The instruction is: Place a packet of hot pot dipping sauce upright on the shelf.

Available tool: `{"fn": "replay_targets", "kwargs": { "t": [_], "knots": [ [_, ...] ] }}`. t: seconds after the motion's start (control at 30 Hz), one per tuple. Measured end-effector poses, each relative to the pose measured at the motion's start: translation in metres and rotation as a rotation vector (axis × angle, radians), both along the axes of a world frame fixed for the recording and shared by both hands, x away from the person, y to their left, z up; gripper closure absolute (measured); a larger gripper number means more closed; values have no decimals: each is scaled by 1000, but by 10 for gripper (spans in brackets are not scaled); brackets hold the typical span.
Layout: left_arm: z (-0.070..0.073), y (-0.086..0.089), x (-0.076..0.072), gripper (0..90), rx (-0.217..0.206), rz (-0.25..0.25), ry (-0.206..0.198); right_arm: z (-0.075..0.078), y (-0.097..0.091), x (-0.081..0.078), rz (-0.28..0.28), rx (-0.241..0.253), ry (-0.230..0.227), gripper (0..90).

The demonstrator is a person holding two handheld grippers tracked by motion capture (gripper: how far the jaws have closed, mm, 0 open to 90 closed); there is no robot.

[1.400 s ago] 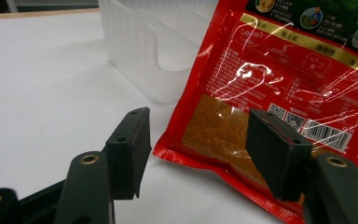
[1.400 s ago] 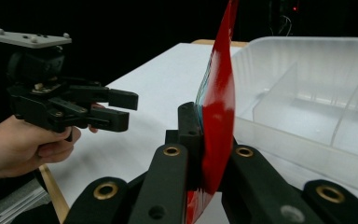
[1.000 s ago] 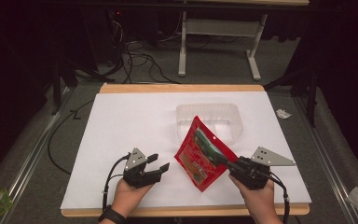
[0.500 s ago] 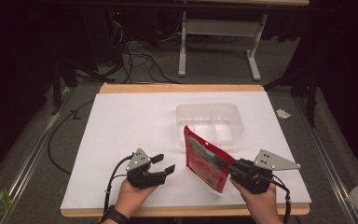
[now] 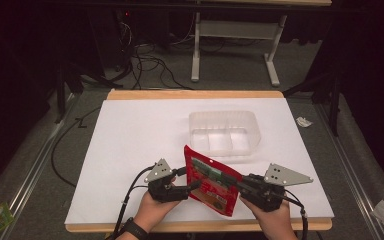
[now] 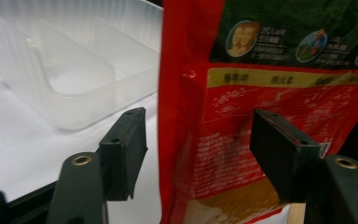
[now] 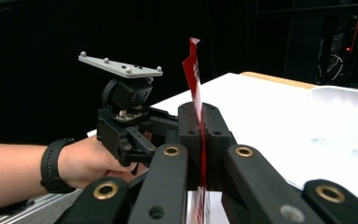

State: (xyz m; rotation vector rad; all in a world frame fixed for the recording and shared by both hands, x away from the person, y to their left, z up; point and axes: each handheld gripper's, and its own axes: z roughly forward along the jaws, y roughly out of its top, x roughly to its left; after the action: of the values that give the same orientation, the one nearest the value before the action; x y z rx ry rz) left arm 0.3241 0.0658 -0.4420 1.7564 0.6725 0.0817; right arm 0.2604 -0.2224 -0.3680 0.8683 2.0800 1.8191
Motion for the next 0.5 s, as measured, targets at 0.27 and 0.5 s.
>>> {"fn": "replay_targets", "kwargs": {
  "t": [0.27,0.5],
  "knots": [
    [0,-2,-1,570,0,9,3,-4,-6,3,-28,-1,9,897],
    [-2,0,-3,765,3,18,-10,-9,-11,6,-65,-2,8,894]
  ]
}}
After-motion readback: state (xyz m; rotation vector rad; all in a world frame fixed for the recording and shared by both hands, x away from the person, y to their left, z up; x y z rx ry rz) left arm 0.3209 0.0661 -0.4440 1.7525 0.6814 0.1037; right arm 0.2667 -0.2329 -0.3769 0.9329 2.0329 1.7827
